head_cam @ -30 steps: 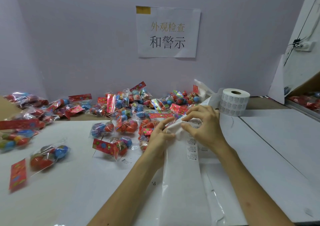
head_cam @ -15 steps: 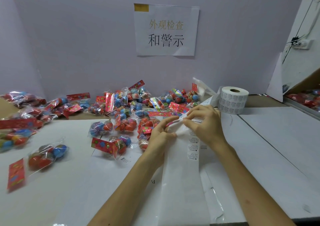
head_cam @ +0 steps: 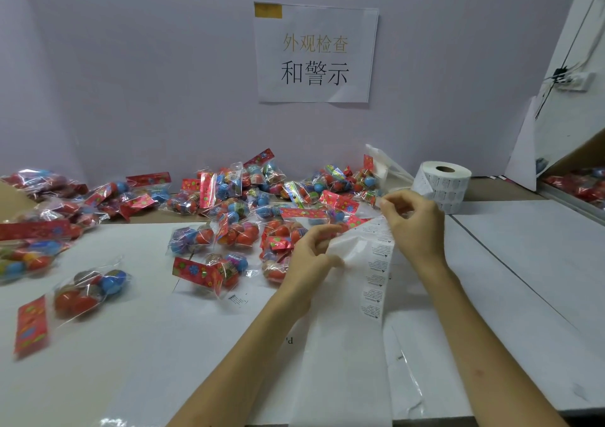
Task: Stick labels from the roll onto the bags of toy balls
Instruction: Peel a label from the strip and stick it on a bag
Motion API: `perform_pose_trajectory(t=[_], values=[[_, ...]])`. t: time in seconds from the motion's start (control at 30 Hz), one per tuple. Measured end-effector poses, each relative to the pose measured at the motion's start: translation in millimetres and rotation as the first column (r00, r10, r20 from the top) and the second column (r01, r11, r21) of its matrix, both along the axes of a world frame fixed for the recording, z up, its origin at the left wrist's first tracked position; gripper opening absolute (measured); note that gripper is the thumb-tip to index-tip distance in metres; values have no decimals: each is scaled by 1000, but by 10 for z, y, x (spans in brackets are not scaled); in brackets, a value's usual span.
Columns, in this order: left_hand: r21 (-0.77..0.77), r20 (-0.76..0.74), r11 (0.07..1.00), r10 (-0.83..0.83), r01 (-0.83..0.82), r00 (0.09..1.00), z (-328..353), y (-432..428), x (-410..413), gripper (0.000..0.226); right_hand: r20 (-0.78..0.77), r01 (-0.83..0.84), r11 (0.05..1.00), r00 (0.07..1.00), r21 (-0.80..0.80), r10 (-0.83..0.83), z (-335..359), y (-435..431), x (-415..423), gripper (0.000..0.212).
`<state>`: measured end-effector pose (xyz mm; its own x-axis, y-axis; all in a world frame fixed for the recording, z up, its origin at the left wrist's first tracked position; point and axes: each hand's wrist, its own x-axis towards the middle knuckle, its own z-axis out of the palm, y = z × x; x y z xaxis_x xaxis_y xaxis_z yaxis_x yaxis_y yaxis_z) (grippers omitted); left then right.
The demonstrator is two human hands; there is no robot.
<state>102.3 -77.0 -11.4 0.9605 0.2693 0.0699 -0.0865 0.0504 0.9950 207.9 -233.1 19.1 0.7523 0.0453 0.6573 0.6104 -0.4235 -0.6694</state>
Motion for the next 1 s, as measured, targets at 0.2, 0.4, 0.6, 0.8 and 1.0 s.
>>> perform_pose_trajectory(t=[0.2, 0.4, 0.6, 0.8, 1.0], values=[[364, -43, 920, -138, 144, 989, -109, -41, 7, 30, -171, 131, 983, 973, -129, -152, -23, -150, 104, 18], [691, -11, 708, -195, 148, 981, -139, -65, 12, 20, -294, 75, 980, 947, -186, -128, -40, -226, 155, 19], [646, -35, 714, -325, 269, 945, -99, -83, -27, 21, -214, -90, 973, 976, -211, 44, -52, -13, 8, 27], [13, 84, 987, -159, 158, 984, -3, 3, 10, 25, -159, -172, 952, 978, -252, 134, -86, 165, -133, 32], [-164, 116, 980, -95, 113, 989, 58, 61, 26, 25, -136, -195, 930, 978, -312, 160, -118, 233, -193, 31]])
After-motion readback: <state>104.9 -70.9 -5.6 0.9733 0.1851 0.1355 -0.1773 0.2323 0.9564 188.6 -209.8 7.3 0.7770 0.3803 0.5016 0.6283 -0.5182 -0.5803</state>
